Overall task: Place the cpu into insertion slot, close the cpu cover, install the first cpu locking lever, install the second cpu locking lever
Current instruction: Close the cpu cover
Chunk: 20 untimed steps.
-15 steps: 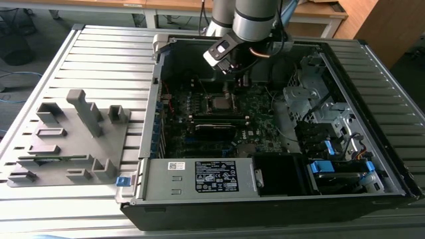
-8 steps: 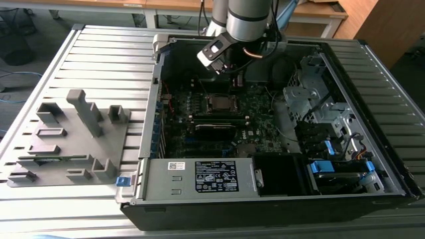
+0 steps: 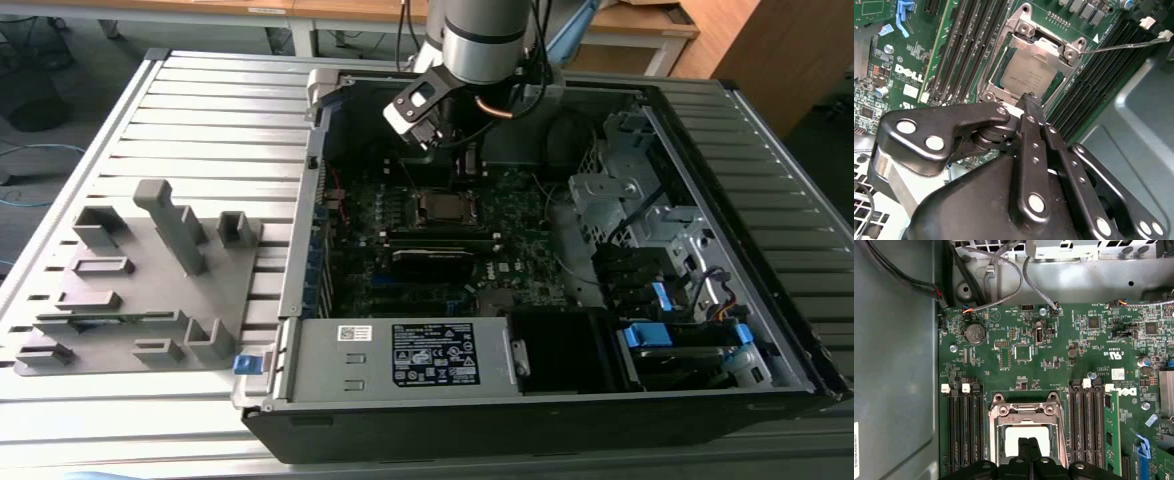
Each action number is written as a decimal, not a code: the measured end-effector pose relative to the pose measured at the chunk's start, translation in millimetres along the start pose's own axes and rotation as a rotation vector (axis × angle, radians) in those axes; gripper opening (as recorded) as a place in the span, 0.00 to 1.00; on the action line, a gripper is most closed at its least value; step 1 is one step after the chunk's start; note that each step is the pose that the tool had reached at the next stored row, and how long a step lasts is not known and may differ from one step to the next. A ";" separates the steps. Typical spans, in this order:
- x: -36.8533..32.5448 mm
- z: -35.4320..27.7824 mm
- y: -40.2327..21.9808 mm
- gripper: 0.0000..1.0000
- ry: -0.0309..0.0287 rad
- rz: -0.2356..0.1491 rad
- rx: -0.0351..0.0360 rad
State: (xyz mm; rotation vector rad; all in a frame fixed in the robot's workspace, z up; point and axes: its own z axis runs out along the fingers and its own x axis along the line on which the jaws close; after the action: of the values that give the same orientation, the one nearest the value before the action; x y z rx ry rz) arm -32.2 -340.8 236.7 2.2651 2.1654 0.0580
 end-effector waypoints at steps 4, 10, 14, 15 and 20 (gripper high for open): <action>0.0 0.0 0.0 0.11 0.0000 0.000 0.0000; 0.0 0.1 0.0 0.11 0.0020 -0.067 0.0014; 0.0 0.3 0.0 0.11 0.0042 -0.139 0.0029; 0.0 0.3 -0.1 0.11 0.0048 -0.156 0.0033; 0.0 0.3 -0.1 0.11 0.0059 -0.192 0.0041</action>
State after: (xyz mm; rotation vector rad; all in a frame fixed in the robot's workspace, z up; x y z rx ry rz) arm -32.2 -340.8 236.4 2.0491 2.3754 0.0589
